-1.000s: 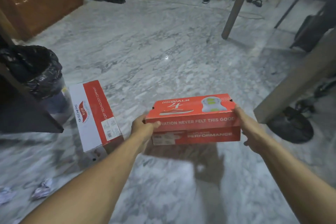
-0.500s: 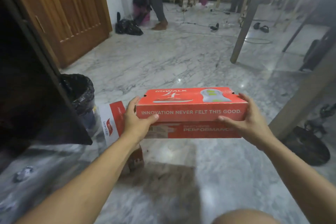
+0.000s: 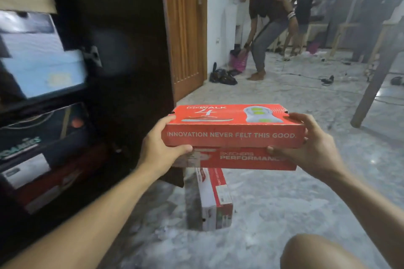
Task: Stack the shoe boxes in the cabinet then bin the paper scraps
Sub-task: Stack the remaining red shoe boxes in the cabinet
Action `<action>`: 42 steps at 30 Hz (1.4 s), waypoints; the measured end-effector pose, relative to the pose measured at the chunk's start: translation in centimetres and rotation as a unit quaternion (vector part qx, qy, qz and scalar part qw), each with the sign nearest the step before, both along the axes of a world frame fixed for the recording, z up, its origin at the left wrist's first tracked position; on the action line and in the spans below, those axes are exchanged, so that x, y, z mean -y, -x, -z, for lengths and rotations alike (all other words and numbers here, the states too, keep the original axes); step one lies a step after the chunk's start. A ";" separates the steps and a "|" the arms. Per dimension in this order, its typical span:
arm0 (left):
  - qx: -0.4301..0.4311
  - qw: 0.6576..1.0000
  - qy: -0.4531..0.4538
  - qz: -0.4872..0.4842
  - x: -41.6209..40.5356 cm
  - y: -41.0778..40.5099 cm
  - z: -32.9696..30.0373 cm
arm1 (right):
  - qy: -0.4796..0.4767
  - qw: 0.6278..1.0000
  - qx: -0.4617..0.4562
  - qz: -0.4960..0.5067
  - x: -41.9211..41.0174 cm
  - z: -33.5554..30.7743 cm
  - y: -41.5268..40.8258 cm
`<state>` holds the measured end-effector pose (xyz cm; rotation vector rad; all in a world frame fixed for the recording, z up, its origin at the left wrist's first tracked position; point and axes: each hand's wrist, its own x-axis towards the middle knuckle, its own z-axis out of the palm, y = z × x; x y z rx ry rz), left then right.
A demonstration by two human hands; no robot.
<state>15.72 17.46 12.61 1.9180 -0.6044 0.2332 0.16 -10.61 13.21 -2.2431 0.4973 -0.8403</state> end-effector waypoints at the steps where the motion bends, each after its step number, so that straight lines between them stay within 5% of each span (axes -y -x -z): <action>1: 0.006 1.000 0.002 -0.015 -1.4 0.1 -0.6 | 0.010 1.000 -0.001 -0.011 -1.0 -0.7 -0.5; 20: 0.098 0.947 0.093 -0.291 -26.5 1.9 -12.8 | 0.083 0.957 0.125 -0.250 -23.9 -12.3 -13.3; 36: 0.209 0.873 0.118 -0.424 -36.8 -2.7 -34.3 | 0.010 0.899 0.269 -0.346 -37.6 -32.1 -22.7; 42: 0.208 0.845 0.109 -0.481 -40.3 -6.1 -40.5 | -0.083 0.892 0.259 -0.362 -42.4 -37.5 -29.6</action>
